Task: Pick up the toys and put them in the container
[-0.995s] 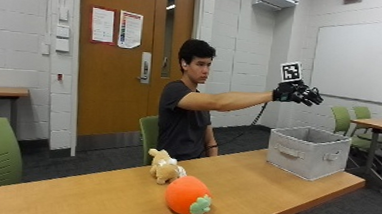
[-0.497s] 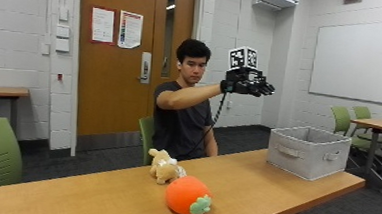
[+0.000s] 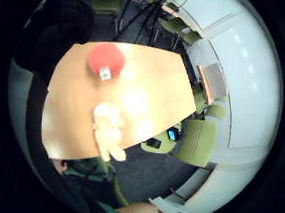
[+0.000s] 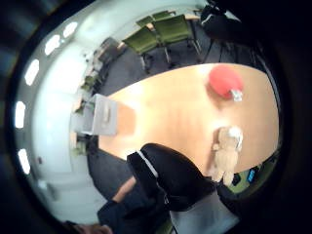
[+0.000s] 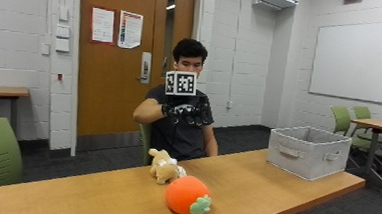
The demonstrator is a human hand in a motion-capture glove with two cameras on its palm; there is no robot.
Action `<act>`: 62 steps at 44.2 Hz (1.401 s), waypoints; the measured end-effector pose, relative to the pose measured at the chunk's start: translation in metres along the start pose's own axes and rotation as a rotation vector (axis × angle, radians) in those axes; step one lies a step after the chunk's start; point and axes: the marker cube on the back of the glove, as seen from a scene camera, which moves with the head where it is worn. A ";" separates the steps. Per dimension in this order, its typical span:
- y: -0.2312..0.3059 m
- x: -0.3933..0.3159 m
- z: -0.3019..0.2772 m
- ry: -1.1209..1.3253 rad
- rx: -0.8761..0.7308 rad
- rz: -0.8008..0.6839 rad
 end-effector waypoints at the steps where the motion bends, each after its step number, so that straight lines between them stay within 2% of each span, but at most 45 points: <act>1: 0.000 0.005 0.007 -0.005 -0.011 0.005; 6: 0.007 0.020 0.050 -0.020 -0.044 0.189; 11: 0.019 0.040 0.097 -0.031 -0.127 0.034; 19: 0.039 0.057 0.160 -0.052 -0.253 0.081; 28: 0.052 0.067 0.184 -0.153 -0.320 0.151; 40: 0.064 0.054 0.176 -0.094 -0.280 0.122; 50: 0.048 0.050 0.157 -0.082 -0.191 0.131; 58: 0.024 0.037 0.112 -0.122 -0.189 0.125; 62: 0.012 0.012 0.062 -0.134 -0.164 0.110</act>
